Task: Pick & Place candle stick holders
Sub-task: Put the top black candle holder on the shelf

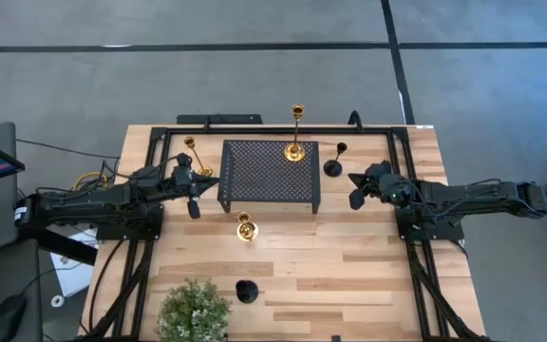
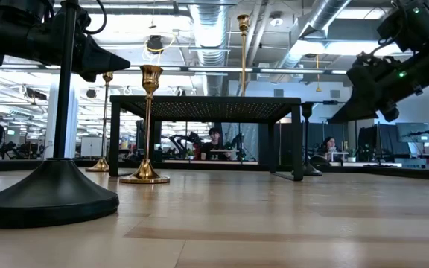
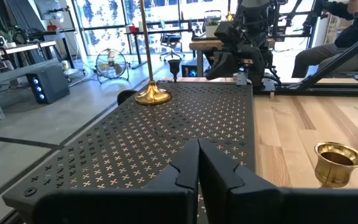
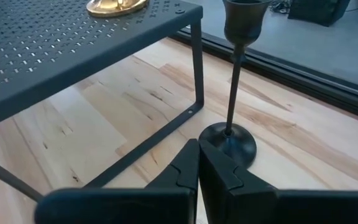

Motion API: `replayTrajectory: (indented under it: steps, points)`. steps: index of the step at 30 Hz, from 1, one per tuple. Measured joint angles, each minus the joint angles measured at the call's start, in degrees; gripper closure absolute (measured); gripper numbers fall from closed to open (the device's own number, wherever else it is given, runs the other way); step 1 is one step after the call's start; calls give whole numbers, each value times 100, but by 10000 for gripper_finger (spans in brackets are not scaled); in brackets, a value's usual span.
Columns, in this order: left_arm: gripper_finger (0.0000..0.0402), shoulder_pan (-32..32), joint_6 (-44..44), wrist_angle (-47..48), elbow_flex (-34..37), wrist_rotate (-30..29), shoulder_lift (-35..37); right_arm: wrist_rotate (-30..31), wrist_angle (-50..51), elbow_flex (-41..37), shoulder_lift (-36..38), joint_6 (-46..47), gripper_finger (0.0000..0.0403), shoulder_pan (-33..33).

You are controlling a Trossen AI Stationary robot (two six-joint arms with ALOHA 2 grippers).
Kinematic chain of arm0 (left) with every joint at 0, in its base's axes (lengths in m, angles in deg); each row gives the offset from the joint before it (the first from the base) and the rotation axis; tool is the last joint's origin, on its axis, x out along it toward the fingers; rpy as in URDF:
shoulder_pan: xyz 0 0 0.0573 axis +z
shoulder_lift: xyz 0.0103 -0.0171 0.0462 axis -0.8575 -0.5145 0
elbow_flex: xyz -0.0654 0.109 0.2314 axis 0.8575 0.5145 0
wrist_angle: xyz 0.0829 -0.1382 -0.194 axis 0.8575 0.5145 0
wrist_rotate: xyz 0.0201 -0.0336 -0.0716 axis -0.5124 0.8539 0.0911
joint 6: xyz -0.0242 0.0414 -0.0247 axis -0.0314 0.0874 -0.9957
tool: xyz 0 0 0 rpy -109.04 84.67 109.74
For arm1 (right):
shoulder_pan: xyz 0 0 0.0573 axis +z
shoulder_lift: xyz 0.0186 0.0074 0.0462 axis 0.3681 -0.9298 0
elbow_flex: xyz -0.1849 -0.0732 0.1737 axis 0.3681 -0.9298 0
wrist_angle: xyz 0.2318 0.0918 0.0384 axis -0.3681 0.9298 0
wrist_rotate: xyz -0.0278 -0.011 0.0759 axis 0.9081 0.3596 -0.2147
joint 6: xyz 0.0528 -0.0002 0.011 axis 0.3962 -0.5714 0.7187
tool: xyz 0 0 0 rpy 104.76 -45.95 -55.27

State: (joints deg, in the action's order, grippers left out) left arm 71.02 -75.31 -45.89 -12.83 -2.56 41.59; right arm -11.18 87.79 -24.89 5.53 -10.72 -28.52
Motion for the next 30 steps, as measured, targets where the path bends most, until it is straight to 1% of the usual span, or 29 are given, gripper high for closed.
replayTrajectory:
  steps: [7, 10, 12, 16, 19, 22, 26, 30]
  points:
    - [394, -1, 0, -4, 0, 0, 0, 14, -9, 0, -1, 96, 402, 0]
    - [394, -2, 0, -13, 0, 0, 0, -56, -13, 0, -27, 66, 396, 0]
    - [394, -2, 0, -16, 0, 0, 0, -137, -38, 0, -100, 50, 382, 2]
    - [394, 1, 0, -26, 0, 0, 0, -138, -216, 0, -352, -67, 331, 0]
    - [394, -1, 0, -33, 0, 0, 0, -138, -658, 0, -614, -101, 292, 0]
    - [394, -1, 0, -33, 0, 2, 0, -88, -1182, 0, -915, -135, 264, 2]
    - [394, 0, 0, -35, 0, 0, 0, 188, -1659, 0, -1343, -193, 248, 0]
    - [394, 1, 0, -35, 0, 0, -2, 288, -2086, 0, -1789, -172, 246, 0]
